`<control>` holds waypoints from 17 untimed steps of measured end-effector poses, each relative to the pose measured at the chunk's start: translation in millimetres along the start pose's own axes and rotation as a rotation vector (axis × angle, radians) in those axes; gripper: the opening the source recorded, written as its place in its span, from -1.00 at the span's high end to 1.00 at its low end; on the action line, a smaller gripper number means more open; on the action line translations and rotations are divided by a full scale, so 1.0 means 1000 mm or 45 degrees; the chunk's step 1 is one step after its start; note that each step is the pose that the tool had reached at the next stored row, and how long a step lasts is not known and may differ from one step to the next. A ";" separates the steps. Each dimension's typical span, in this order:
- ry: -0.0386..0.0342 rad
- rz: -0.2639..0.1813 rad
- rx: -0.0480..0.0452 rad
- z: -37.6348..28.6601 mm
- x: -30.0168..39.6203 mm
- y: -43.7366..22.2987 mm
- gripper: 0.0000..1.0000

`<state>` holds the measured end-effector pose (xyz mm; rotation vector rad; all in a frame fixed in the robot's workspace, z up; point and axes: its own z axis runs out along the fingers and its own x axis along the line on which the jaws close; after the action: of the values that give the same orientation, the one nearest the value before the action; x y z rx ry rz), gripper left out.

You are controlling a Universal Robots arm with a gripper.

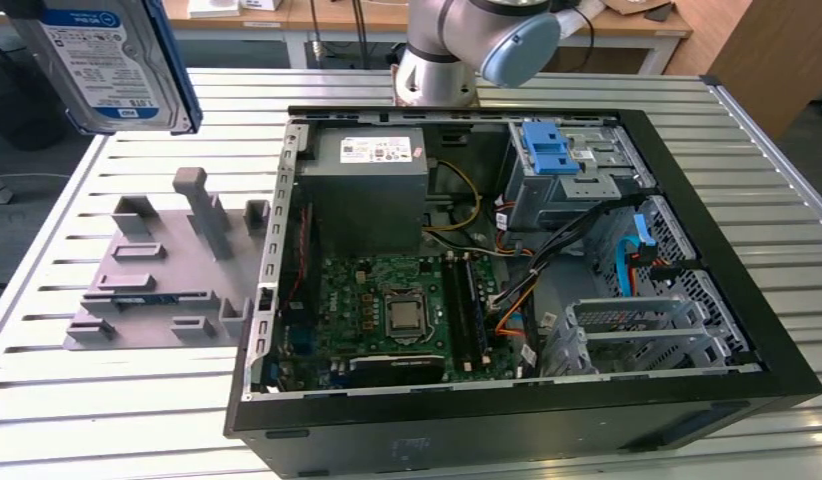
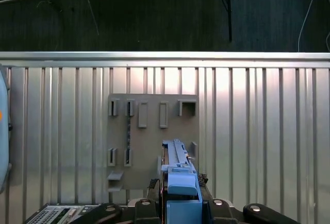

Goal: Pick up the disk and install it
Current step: 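Pick up the disk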

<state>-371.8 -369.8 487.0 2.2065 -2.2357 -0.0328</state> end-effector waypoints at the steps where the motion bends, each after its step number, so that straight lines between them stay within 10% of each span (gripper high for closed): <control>1: 0.0000 0.000 -0.001 0.0000 0.0002 -0.0019 0.27; 17: -0.0130 0.000 -0.003 -0.0005 0.0008 -0.0138 0.27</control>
<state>-358.0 -370.8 487.4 2.2106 -2.2395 -0.0466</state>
